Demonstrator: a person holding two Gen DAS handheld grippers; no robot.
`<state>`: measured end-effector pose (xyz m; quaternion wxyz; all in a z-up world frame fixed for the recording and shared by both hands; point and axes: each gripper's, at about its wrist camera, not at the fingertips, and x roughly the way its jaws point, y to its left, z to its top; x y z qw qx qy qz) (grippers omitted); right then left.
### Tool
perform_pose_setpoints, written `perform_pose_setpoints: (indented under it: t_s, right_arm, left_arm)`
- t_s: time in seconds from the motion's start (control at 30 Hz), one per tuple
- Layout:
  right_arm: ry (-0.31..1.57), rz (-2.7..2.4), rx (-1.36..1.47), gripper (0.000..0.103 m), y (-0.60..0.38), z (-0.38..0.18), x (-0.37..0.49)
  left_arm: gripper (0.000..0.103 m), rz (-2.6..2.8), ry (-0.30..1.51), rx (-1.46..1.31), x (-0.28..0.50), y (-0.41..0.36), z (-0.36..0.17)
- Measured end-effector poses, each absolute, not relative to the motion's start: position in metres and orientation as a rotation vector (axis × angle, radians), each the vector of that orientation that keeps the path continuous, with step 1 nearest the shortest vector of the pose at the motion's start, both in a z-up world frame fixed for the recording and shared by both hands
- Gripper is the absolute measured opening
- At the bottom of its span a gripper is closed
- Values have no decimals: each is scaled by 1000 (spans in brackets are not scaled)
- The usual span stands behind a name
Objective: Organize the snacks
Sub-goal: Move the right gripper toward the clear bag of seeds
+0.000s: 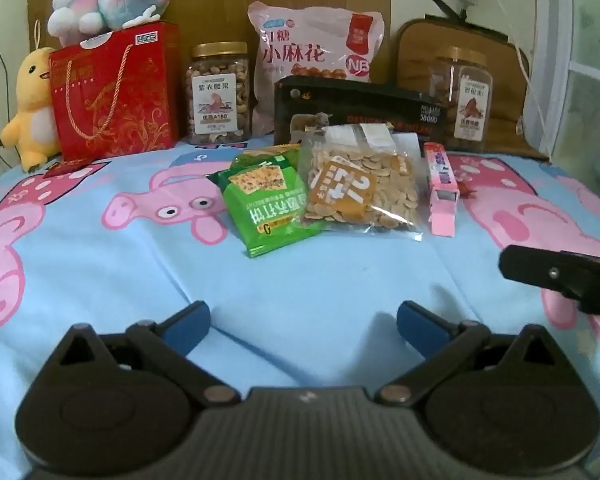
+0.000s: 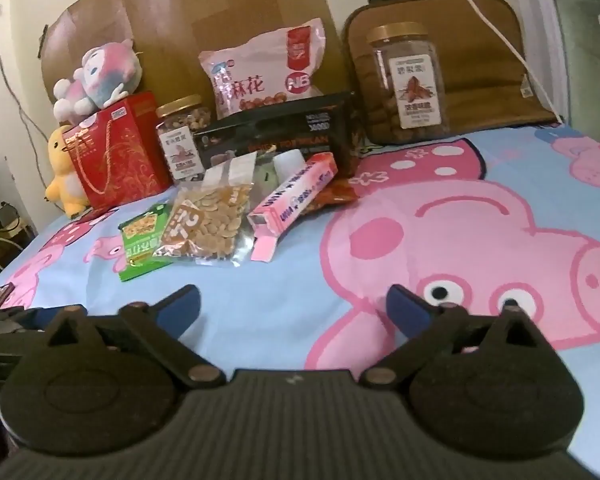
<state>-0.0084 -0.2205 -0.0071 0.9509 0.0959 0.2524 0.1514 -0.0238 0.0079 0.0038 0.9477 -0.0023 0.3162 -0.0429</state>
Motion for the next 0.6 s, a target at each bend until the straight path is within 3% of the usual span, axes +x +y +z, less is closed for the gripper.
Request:
perform_pose_setpoints:
  t_s: [0.17, 0.33, 0.6]
  right_arm:
    - [520, 332, 183, 88, -216, -8, -2]
    - [584, 388, 215, 71, -211, -9, 15]
    - [673, 544, 250, 68, -183, -5, 46]
  left_arm:
    - [103, -77, 577, -26, -25, 19, 8]
    - [103, -40, 552, -49, -8, 41, 15]
    - [100, -74, 564, -131, 16, 62, 10]
